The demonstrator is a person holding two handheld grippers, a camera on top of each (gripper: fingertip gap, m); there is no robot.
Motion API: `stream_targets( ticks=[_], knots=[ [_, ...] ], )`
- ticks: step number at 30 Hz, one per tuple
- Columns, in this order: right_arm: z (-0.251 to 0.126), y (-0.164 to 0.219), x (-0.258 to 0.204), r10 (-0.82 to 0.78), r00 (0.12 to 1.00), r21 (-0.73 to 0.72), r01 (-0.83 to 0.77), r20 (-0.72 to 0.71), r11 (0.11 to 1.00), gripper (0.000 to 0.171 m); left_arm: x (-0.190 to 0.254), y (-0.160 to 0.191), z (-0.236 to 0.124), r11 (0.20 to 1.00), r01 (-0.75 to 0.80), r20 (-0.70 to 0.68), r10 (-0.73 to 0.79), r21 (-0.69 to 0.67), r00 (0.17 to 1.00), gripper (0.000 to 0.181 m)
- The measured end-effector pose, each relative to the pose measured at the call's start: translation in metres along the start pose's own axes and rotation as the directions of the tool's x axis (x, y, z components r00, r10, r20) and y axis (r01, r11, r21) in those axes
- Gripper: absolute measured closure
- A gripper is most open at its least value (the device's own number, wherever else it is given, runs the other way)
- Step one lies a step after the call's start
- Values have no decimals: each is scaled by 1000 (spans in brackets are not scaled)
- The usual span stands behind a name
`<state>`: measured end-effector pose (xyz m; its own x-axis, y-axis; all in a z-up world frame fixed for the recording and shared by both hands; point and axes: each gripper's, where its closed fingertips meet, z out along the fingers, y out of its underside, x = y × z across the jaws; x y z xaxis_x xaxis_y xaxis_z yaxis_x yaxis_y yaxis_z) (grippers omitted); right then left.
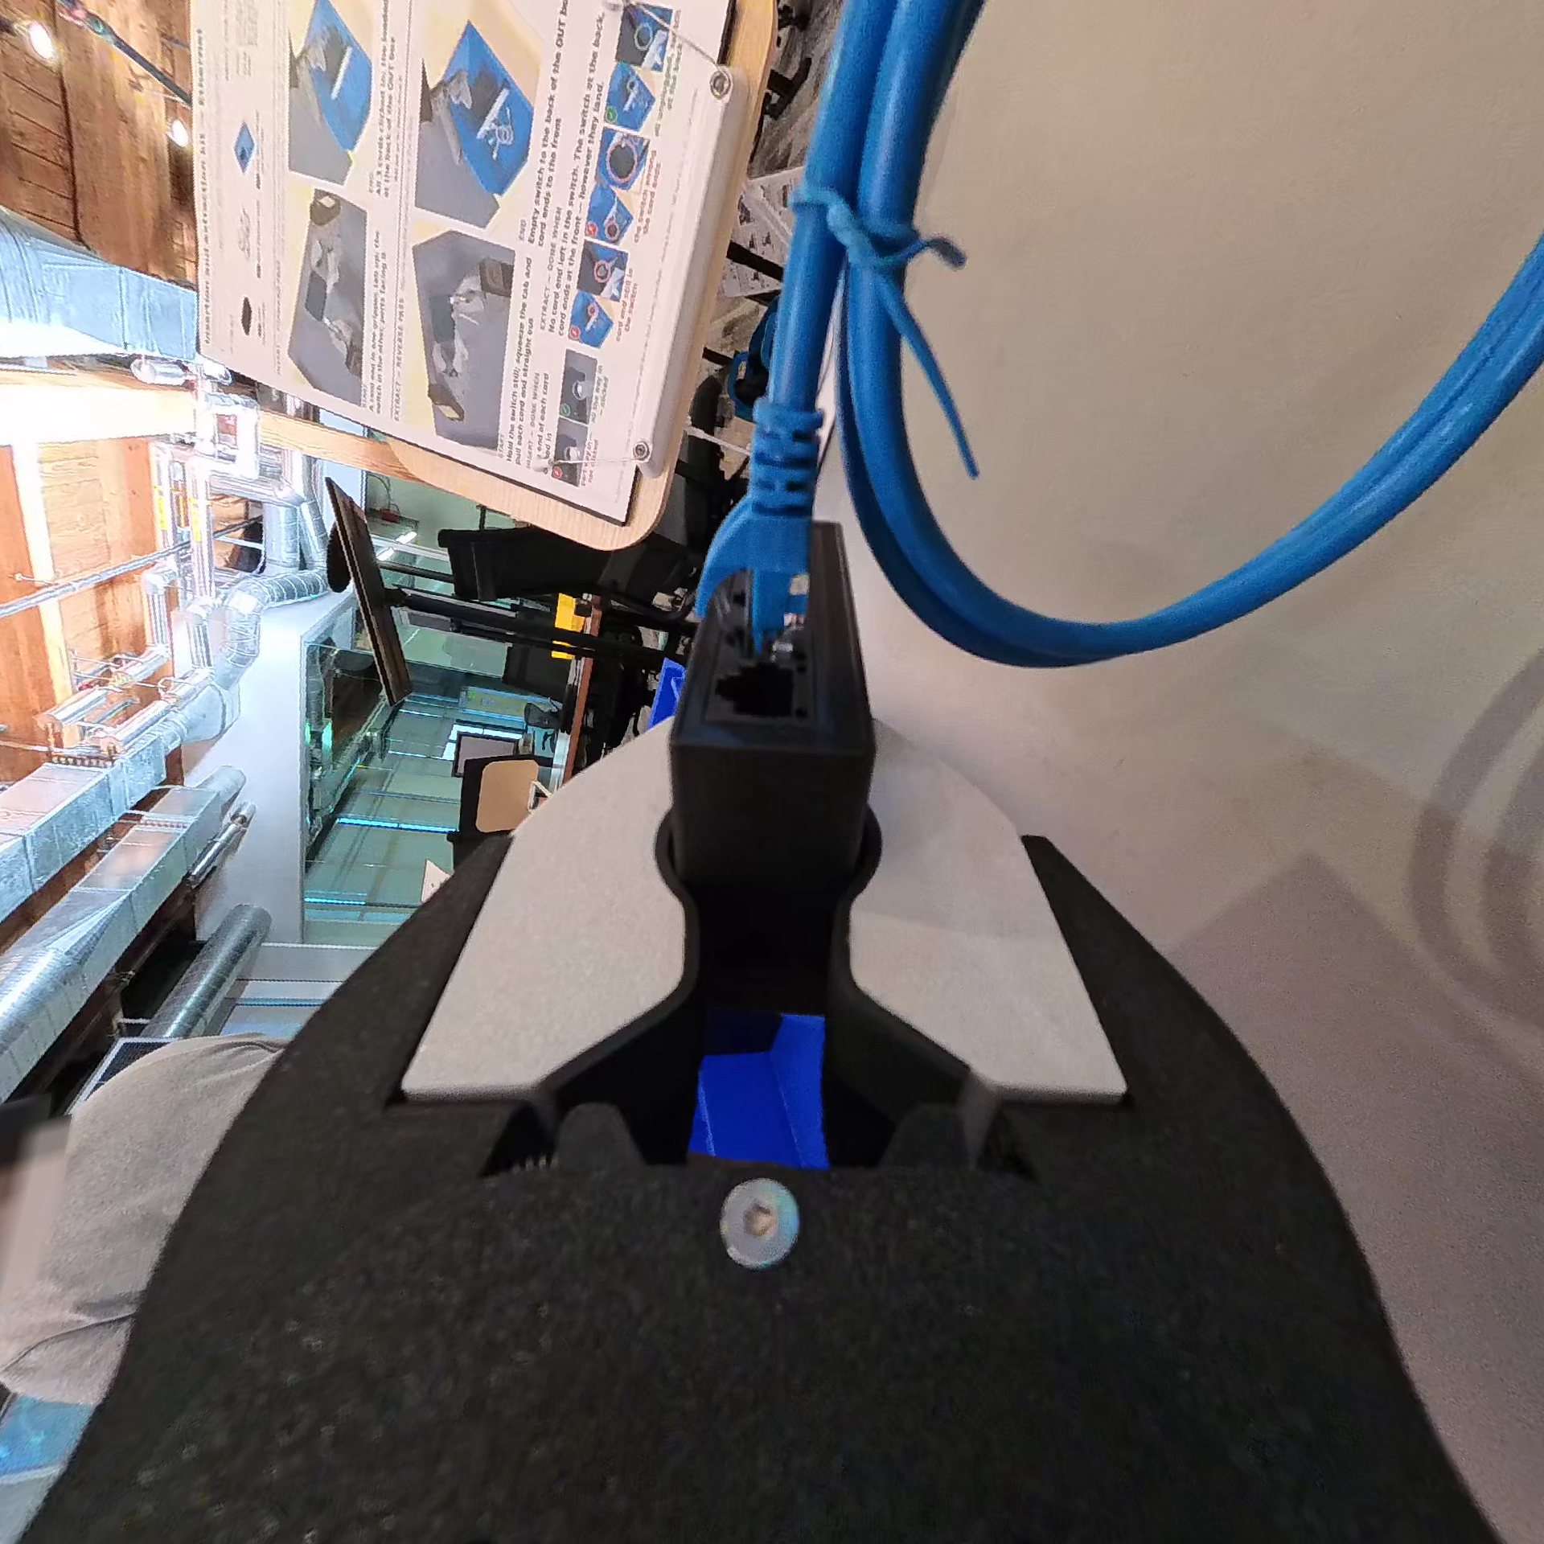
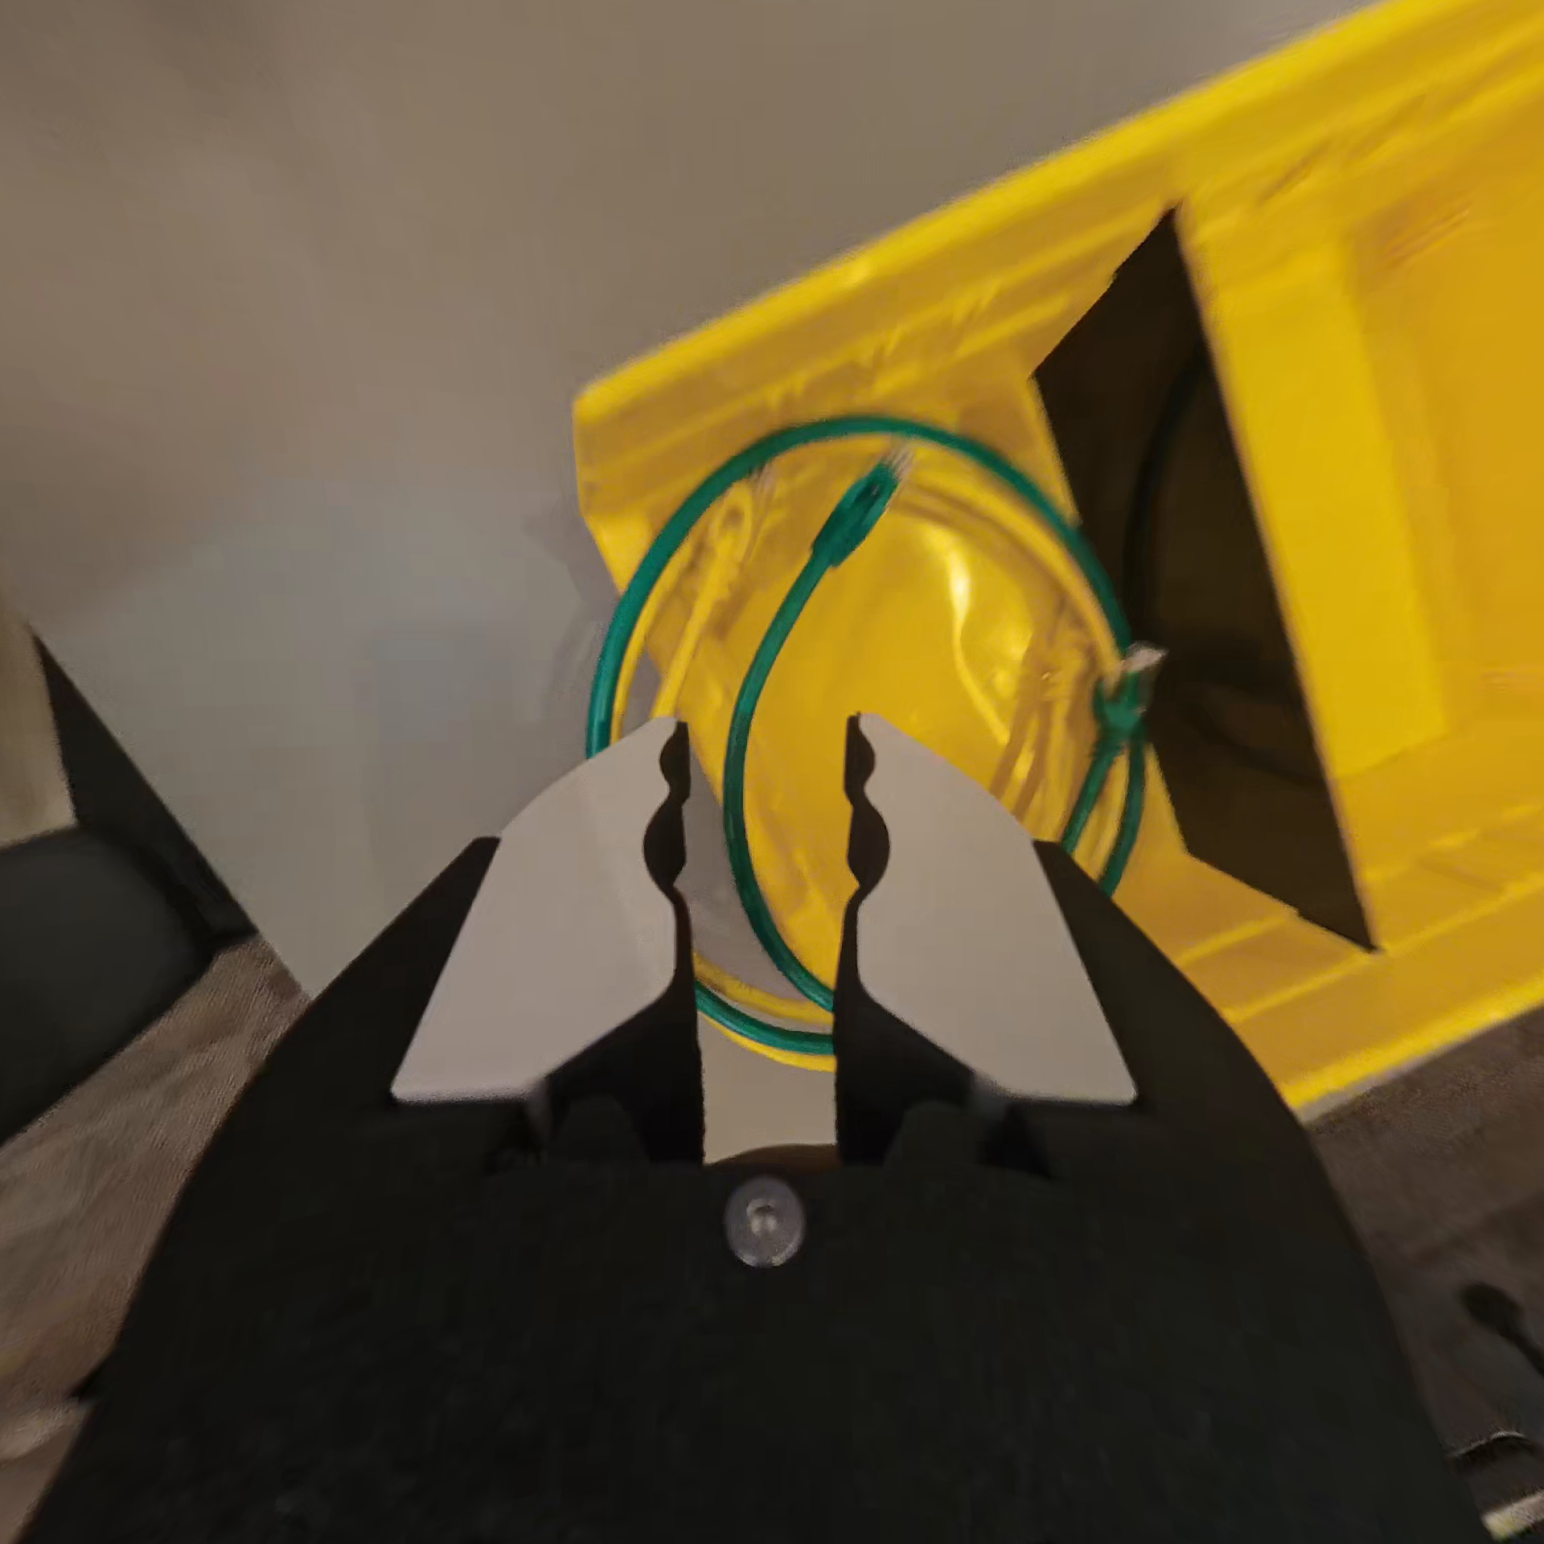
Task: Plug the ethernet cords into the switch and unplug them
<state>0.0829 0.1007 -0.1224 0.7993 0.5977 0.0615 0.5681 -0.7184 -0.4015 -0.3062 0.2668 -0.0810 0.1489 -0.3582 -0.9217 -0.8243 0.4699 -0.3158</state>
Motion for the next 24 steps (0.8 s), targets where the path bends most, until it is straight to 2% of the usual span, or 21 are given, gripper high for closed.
stream_targets(
  ticks=[1,4,7,10,14,18,21,24],
  knots=[
    [-10,-11,2,-3,999,50,5,-45,999,135,0,0,0,1000,4,-2,-4,3,1000,151],
    [-37,-59,-16,-58,984,239,98,-170,966,133,2,-3,1,1000,18,-12,-18,18,1000,151],
    [-40,-115,-79,-190,972,473,233,-138,850,137,5,-7,2,999,18,-22,-17,34,1000,151],
    [-19,-153,-133,-311,945,617,304,-100,726,140,10,-13,0,998,12,-44,-9,65,999,151],
    [9,-195,-149,-394,887,669,446,-242,594,145,23,-38,-12,975,98,-160,-66,199,985,151],
    [11,-237,-197,-571,793,718,523,-212,459,146,37,-65,-32,933,156,-279,-63,324,958,151],
    [10,-253,-237,-705,687,734,568,-174,373,144,43,-78,-42,908,212,-352,-78,361,933,151],
    [14,-262,-256,-759,615,724,620,-211,301,149,47,-85,-51,875,289,-428,-107,388,898,151]
  ],
)
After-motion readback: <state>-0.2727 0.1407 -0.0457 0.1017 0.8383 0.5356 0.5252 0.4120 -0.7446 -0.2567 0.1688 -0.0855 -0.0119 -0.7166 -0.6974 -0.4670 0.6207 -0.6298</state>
